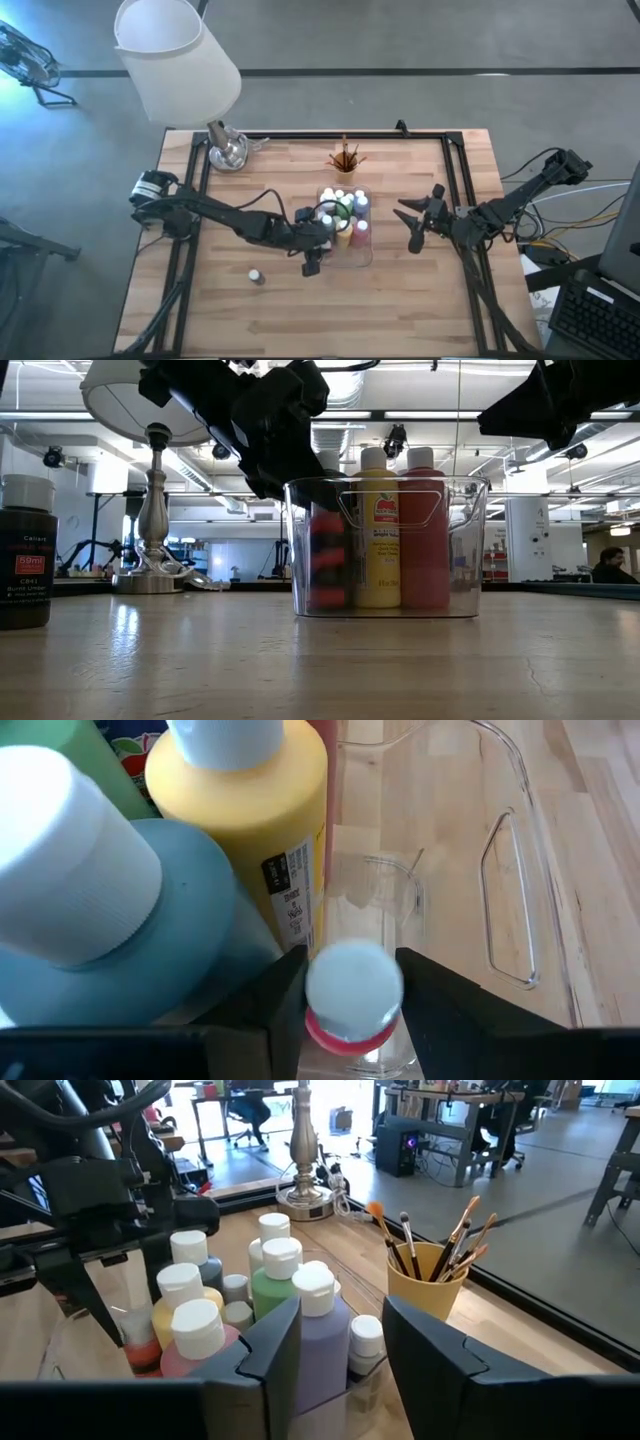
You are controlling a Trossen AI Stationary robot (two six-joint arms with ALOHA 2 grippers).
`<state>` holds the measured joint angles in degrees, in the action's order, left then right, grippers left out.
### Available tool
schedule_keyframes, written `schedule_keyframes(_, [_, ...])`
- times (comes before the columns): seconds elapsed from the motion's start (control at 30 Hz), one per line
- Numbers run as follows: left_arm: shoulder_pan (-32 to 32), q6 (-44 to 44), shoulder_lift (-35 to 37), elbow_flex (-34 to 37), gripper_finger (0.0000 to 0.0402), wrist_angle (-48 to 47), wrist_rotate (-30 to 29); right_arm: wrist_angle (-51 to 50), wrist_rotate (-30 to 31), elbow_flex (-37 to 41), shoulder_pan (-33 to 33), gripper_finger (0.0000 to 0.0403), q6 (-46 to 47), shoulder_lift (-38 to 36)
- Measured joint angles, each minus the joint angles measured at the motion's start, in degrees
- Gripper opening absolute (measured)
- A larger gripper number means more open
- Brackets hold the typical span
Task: Pick & Place Paint Supplies
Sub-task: Put the small dark orange paint bottle into the transparent bin, then put the small black paint bottle into the transparent bin
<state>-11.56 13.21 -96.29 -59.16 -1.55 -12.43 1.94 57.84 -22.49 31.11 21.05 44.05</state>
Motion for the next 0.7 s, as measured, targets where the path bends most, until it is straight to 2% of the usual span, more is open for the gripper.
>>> schedule_keyframes(0.33, [0.0, 0.4, 0.0, -0.4, 0.0165, -0.7, 0.7, 0.0, 0.0, 0.7, 0.0, 0.0141, 1.5, 0.0])
schedule_keyframes(0.7, [-0.7, 0.3, 1.7, -9.4, 0.0165, -14.3, 3.0, 0.1, -1.2, 0.9, 0.0, 0.0168, 1.5, 0.0])
